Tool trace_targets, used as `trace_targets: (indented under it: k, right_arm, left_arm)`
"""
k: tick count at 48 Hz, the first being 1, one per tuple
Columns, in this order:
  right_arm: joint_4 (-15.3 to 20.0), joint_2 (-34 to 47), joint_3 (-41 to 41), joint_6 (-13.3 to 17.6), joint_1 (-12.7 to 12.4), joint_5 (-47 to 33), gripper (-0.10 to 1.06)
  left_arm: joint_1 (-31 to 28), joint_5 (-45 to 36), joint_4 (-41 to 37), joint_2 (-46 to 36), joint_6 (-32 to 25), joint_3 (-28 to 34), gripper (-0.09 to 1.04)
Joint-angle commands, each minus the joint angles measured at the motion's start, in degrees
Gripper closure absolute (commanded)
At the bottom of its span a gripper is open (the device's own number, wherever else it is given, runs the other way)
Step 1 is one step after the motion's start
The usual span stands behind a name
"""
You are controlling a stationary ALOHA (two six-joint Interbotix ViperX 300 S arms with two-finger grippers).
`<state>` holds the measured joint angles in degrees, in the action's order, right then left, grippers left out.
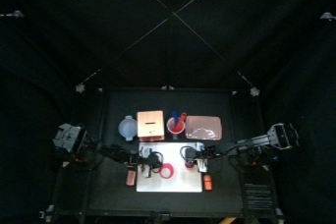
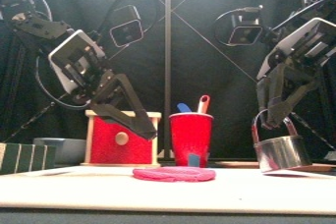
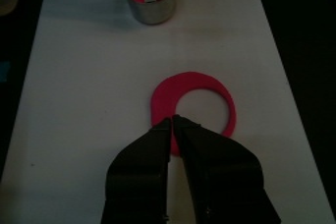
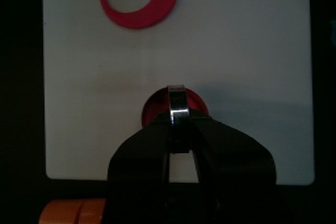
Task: Get the cutter from the drawer then cut the dough then place the extra dough in the bowl
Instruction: Place the extra dough in the bowl
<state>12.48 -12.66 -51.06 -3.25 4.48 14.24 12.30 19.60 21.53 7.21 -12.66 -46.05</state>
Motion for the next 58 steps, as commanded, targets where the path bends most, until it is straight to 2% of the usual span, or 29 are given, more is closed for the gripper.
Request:
trace_targets:
  k: [1,9,14,20,29,34,46,58]
  right_arm:
    - [2.02,-2.02,0.62,-0.18,-0.35,-1.85,0.28]
    - [3.6,-2.37,0.44,-0.26,-0.35,-3.16,0.07]
    - [3.69,-2.37,0.62,-0.18,-0.35,-3.25,0.0]
    - [3.69,-2.81,1.05,-0.26,-0.44,-4.83,0.0]
    - [3.69,-6.33,-1.58,-0.26,-2.29,-14.15,0.0]
    - [3.69,-8.0,-2.9,-0.26,-2.37,-17.31,0.0]
    - [4.57,-8.61,-3.6,-0.18,-2.37,-18.11,0.0]
    - [6.42,-8.35,-3.96,-0.26,-2.37,-18.19,0.0]
  left_arm:
    - [-0.53,0.26,-0.35,-1.05,0.0,0.97,0.38]
    - [-0.53,0.26,-0.35,-0.97,0.0,1.85,0.38]
    - [-0.62,0.26,-0.26,-0.53,0.0,2.11,0.38]
    - [-0.62,0.26,0.09,0.44,0.18,2.64,0.38]
    - [-0.62,-0.62,0.09,2.81,-0.18,4.39,0.37]
    - [-0.7,-3.87,-1.93,3.25,-0.09,6.33,0.3]
    - [-2.81,-8.7,-6.68,3.96,0.09,8.96,0.08]
    - [-4.92,-12.92,-9.76,5.36,-0.35,10.81,0.04]
